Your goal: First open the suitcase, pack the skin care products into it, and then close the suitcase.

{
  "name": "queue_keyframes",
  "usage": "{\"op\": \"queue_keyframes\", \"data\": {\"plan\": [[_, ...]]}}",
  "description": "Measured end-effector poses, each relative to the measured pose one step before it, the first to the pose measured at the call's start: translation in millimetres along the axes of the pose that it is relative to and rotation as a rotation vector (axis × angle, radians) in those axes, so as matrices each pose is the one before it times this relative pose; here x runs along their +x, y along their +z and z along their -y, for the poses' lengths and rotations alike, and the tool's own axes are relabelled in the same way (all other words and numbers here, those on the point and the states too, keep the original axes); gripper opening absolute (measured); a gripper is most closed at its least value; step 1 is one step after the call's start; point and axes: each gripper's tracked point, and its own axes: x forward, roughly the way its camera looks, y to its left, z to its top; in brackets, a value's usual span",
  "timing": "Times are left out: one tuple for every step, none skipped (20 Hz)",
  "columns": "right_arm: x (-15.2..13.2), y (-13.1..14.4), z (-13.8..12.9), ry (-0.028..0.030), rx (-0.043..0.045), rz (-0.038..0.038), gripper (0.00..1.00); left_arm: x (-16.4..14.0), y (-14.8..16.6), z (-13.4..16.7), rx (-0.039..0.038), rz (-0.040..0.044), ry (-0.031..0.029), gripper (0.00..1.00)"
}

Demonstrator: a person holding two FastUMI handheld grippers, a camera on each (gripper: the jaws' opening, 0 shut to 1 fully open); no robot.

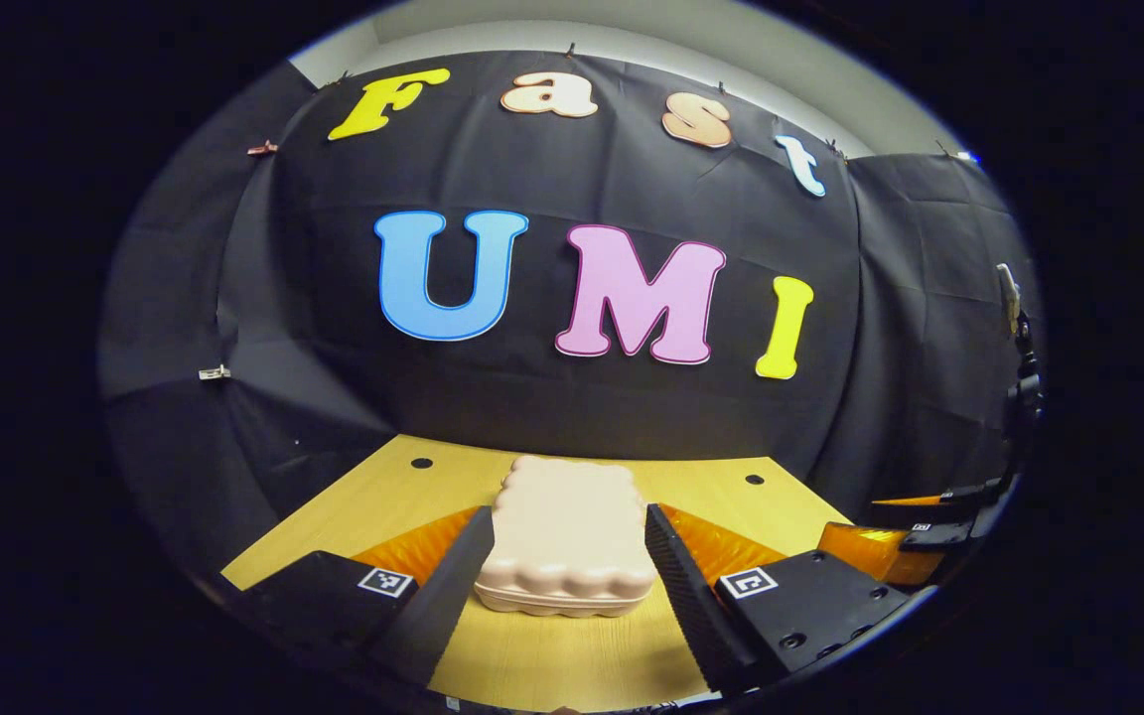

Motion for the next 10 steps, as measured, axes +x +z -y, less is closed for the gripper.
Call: {"op": "queue_keyframes", "data": {"plan": [[0.22, -0.90, -2.42, 0.00388, 0.00014, 0.00194, 0.97, -3.35, -0.63, -1.12, 0.00689, 0.00018, 0.00168, 0.96], [0.14, -1.00, -2.32, 0.00486, 0.00339, -0.00081, 0.97, -2.30, -0.23, -0.47, 0.00506, -0.00105, -0.00044, 0.96], [-0.30, -1.58, -2.58, 0.00450, 0.00346, -0.00045, 0.97, -2.26, -0.34, -0.43, 0.00715, 0.00099, 0.00083, 0.96], [0.29, -0.91, -0.43, 0.00034, -0.00026, 0.00083, 0.97, -3.00, 0.75, 0.29, 0.00926, 0.00521, 0.00192, 0.96], [0.58, -1.56, 1.09, -0.00310, -0.00036, -0.00048, 0.97, -2.74, 0.17, -0.75, 0.00781, 0.00339, 0.00022, 0.96], [0.11, 0.67, 0.58, -0.00251, 0.00130, 0.00220, 0.97, -1.34, 0.25, -0.03, 0.00373, 0.00318, 0.00028, 0.96], [-1.62, -0.37, -0.17, -0.00193, 0.00443, 0.00137, 0.97, -1.77, -0.92, 0.52, 0.00063, 0.00046, -0.00030, 0.96], [-0.16, -1.10, 0.46, -0.00178, 0.00436, 0.00054, 0.97, -1.69, -0.88, 0.36, -0.00336, -0.00484, 0.00011, 0.96], [1.44, -1.65, 1.44, -0.00432, 0.00323, -0.00238, 0.97, 0.38, -2.65, -0.50, -0.00463, -0.00433, -0.00085, 0.96], [0.27, 0.24, 0.22, -0.00187, 0.00279, 0.00075, 0.97, -1.00, -0.52, 0.60, -0.00514, -0.00390, -0.00259, 0.96]]}}
